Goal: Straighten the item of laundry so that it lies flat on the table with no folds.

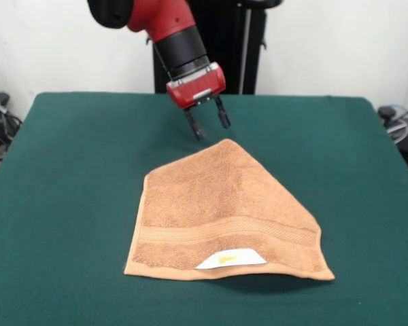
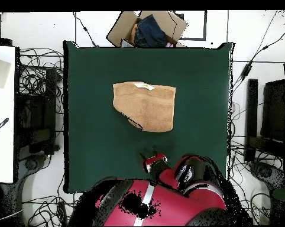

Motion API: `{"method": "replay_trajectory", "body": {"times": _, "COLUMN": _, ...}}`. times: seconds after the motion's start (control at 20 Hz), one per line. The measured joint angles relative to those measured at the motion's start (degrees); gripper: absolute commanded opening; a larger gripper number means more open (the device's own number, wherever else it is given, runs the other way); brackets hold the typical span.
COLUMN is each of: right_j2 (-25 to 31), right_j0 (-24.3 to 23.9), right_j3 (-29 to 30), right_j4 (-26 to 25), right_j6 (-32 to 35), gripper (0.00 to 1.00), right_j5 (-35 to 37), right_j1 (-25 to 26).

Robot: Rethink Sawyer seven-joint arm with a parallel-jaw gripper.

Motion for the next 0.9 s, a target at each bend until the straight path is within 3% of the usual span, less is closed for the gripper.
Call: {"method": "replay_trajectory", "body": {"times": 0.9, "right_j2": 5.87, "right_j0": -3.82, "right_j3": 0.7, "right_j4": 0.76, "right_j6": 2.1, "gripper": 1.0, "right_j5": 3.61, "right_j1": 0.05}}
